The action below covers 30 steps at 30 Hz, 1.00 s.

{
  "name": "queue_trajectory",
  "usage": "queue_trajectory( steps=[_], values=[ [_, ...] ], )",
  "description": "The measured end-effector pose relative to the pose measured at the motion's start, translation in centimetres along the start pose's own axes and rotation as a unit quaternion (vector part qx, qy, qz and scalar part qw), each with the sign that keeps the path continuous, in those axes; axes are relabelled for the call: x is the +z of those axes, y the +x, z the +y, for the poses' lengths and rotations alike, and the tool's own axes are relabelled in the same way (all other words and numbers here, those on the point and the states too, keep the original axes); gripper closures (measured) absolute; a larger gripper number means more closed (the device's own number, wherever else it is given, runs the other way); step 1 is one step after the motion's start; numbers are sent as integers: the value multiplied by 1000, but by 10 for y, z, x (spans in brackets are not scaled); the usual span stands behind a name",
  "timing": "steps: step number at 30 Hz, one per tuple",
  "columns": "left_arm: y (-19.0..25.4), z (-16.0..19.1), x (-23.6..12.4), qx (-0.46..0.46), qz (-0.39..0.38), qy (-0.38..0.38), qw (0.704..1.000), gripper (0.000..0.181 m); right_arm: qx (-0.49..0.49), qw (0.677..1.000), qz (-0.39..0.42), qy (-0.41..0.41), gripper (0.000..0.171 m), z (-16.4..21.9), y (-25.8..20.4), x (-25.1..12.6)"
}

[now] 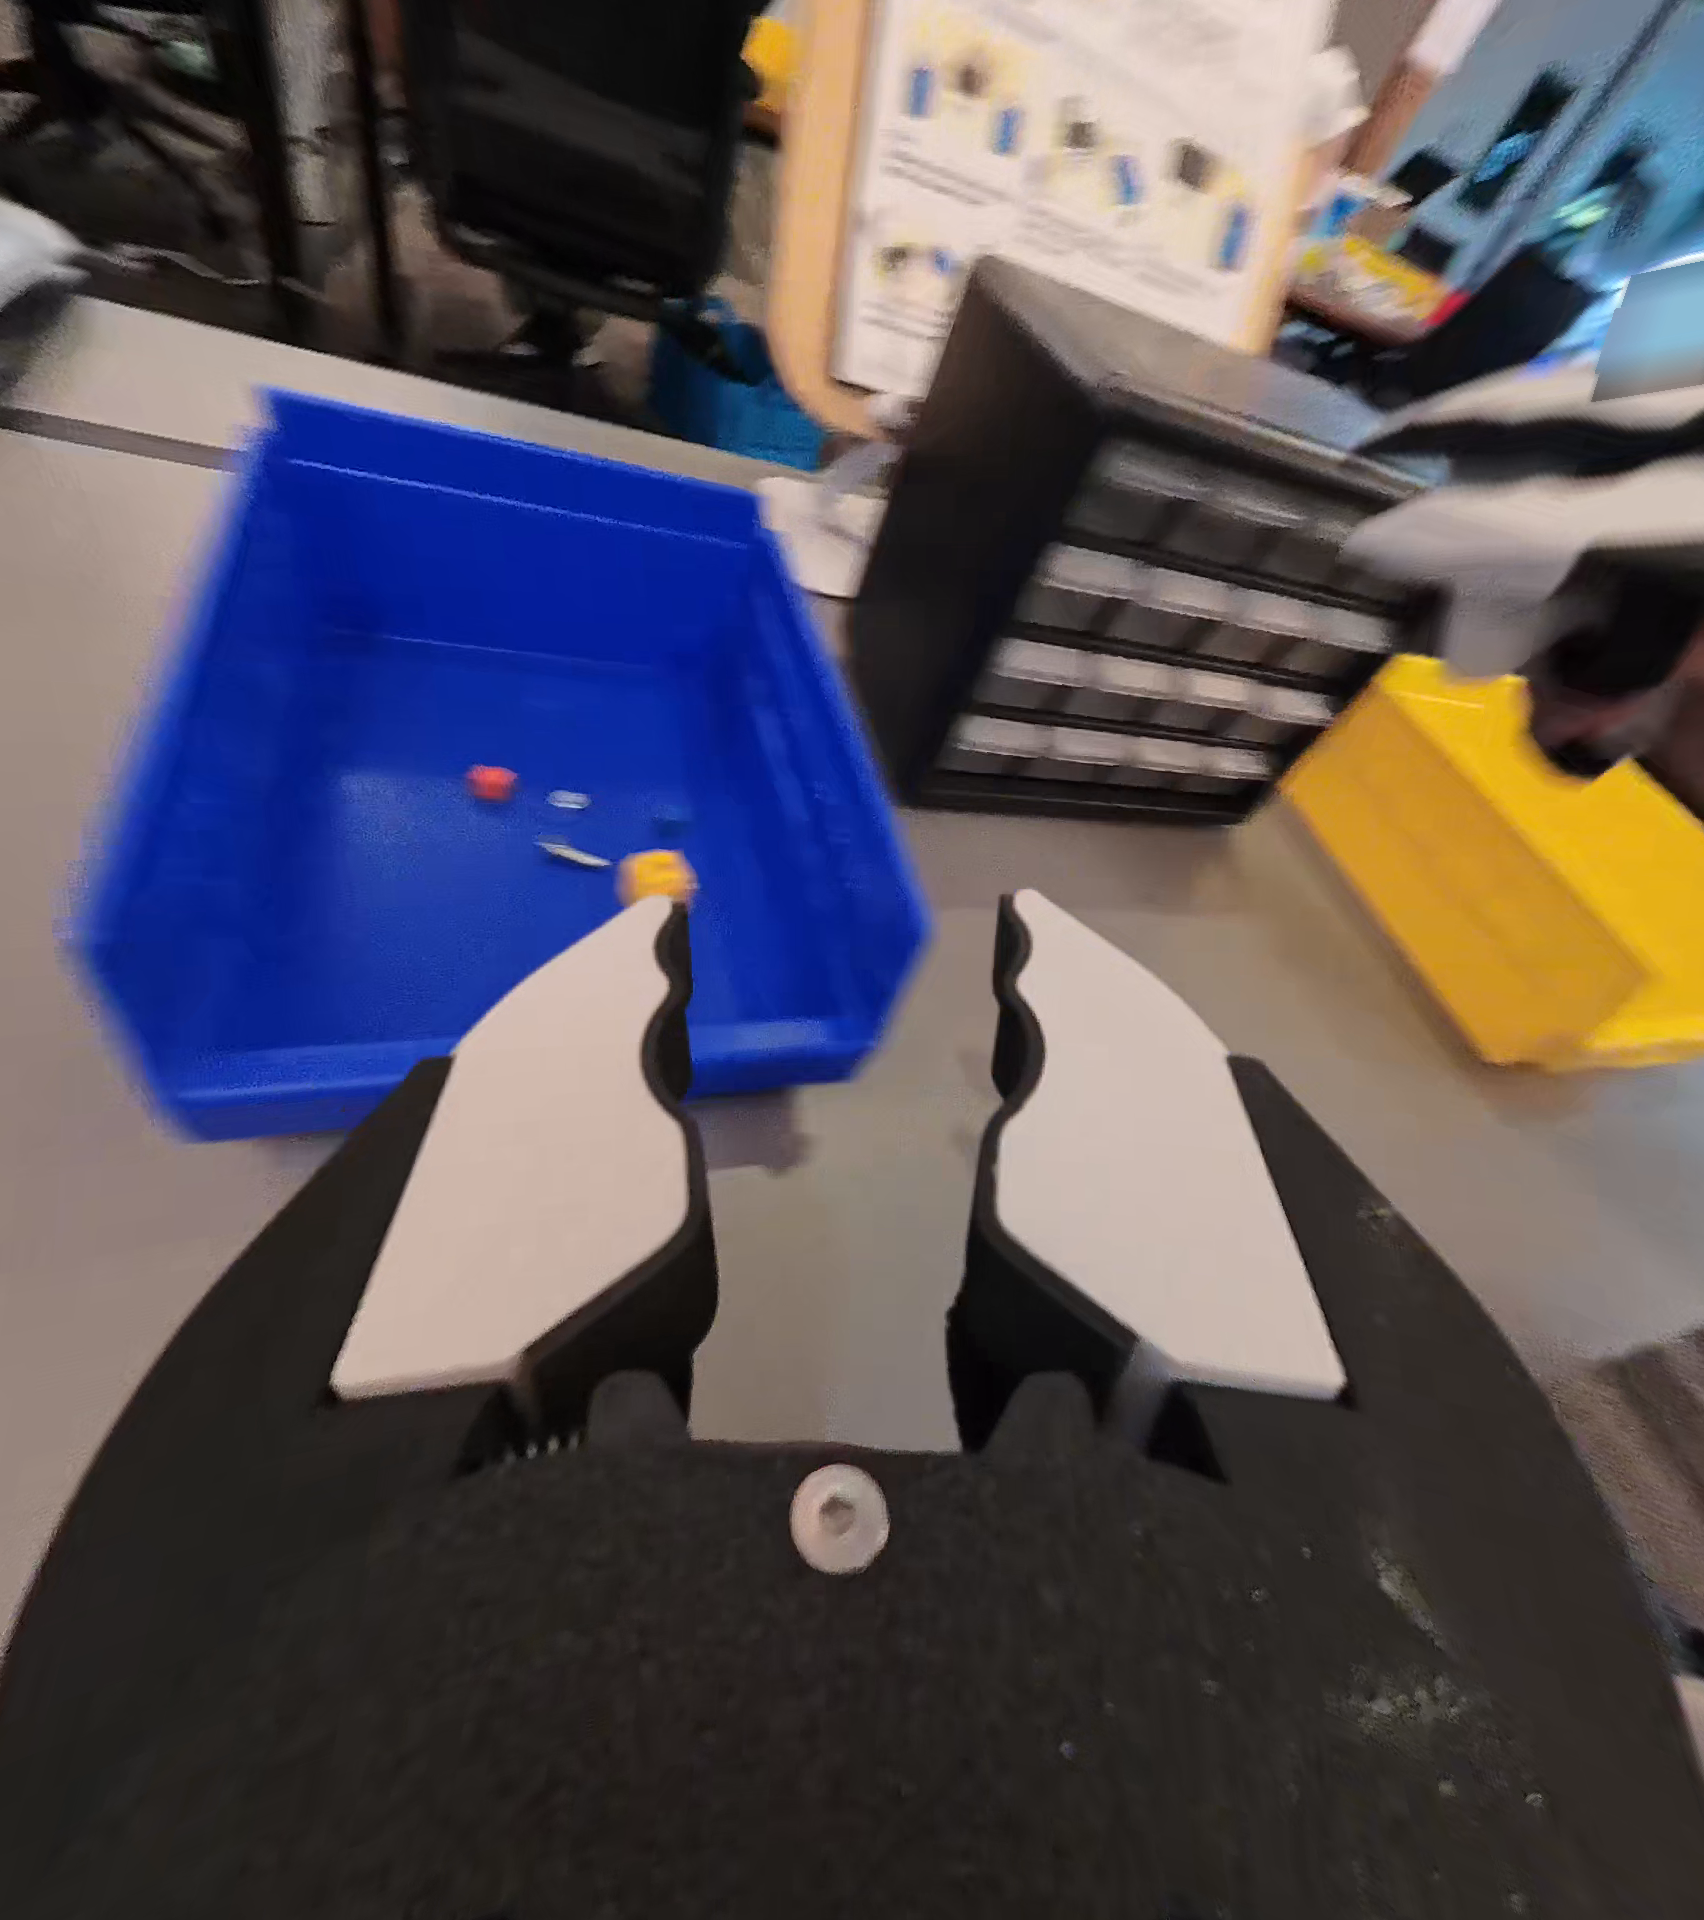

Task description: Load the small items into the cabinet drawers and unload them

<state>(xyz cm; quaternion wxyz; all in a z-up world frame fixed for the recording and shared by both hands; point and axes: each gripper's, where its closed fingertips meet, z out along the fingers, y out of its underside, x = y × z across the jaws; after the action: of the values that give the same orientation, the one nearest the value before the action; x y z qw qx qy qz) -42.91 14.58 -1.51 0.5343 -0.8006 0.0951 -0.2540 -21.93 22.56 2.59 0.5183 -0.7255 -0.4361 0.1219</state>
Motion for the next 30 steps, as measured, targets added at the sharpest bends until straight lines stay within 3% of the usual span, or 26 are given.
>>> queue_trajectory(
  steps=[2, 5, 8, 11, 15, 18, 30],
  values=[
    [47, 25, 5, 4, 34, 6, 999, 126, 51, 998, 17, -17, 130, 62, -18, -38],
    [80, 65, 26, 45, 15, 9, 999, 127, 74, 994, 82, -21, 127, 137, -43, -84],
    [100, 87, 52, 66, 16, -19, 998, 124, 127, 986, 110, -6, 126, 185, -70, -111],
    [124, 91, 67, 50, 49, -7, 997, 124, 245, 960, 127, 46, 128, 216, -81, -136],
    [136, 105, 72, 61, 70, 24, 995, 125, 311, 937, 122, 98, 128, 218, -70, -160],
    [127, 114, 77, 98, 66, 6, 993, 127, 305, 935, 135, 118, 128, 220, -56, -162],
    [123, 132, 71, 101, 67, -31, 992, 130, 253, 950, 144, 108, 128, 210, -46, -142]
  ],
)
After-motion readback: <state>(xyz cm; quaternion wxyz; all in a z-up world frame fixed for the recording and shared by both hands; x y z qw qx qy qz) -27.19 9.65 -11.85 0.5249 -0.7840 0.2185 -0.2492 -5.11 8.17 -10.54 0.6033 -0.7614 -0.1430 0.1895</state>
